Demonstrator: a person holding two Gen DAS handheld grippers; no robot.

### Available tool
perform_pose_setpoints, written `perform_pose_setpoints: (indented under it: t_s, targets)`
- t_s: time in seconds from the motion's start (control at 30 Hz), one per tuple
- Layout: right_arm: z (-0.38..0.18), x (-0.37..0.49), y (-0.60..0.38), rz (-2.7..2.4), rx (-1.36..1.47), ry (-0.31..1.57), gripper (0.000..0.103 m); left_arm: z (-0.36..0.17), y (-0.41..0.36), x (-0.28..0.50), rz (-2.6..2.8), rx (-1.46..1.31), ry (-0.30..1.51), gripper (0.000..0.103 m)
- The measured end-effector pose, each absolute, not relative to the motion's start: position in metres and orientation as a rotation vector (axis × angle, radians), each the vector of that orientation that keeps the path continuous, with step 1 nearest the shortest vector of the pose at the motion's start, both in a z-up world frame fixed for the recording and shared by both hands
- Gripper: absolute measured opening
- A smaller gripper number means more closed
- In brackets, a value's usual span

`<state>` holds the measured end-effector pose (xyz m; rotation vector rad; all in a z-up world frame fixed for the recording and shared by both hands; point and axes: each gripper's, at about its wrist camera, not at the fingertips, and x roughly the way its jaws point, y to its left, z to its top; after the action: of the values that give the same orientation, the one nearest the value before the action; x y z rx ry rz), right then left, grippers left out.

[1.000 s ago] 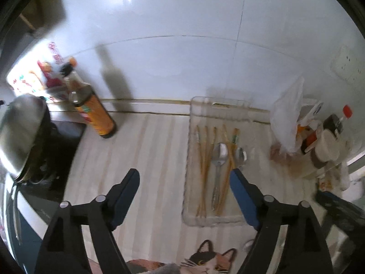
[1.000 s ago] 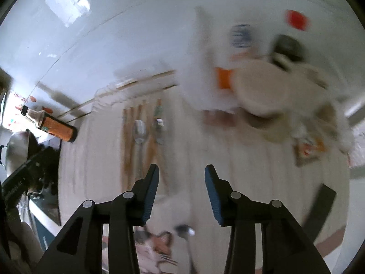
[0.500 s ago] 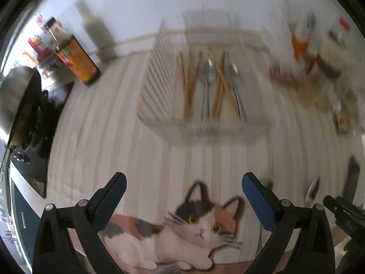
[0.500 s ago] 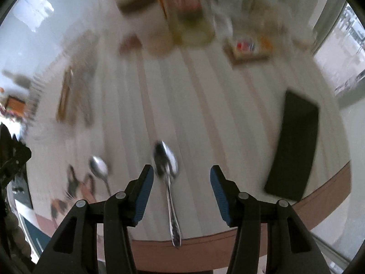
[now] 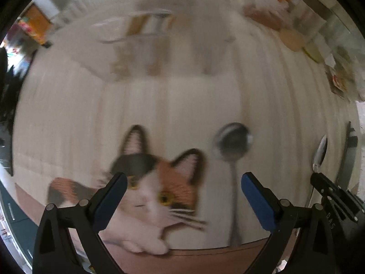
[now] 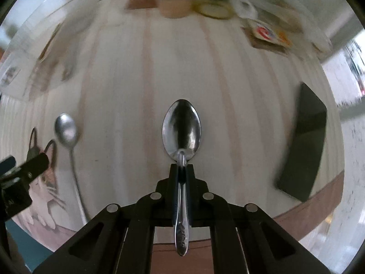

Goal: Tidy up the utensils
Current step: 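Grasp a round-bowled spoon with the left tool while the right tool grasps a steel spoon, then carry both spoons into the clear basket and open both tools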

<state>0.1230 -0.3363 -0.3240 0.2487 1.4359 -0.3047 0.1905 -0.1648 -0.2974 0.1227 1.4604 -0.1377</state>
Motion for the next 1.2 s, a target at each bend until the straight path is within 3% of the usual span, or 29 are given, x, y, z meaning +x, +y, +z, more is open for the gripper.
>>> perform_pose_setpoints:
  t_s: [0.1, 0.27, 0.37, 0.9, 1.2]
  targets:
    - [-0.324, 0.114, -0.357, -0.332, 0.269, 1.441, 0.006, -0.307, -0.185, 0.193, -0.157, 0.116, 1.473, 0.097]
    - [-0.324, 0.105, -0.377, -0.348, 0.323, 1.442, 0.006, -0.314, -0.206, 0.197, -0.155, 0.138, 1.456, 0.070]
    - [-0.324, 0.107, -0.378, -0.357, 0.333, 1.442, 0.006, -0.307, -0.218, 0.196, -0.177, 0.152, 1.420, 0.040]
    - [-0.316, 0.118, -0.379, -0.331, 0.379, 1.405, 0.006, -0.295, -0.210, 0.204, -0.231, 0.185, 1.407, 0.038]
    - [-0.288, 0.124, -0.373, -0.302, 0.402, 1.340, 0.006, -0.248, -0.208, 0.197, -0.275, 0.195, 1.320, 0.038]
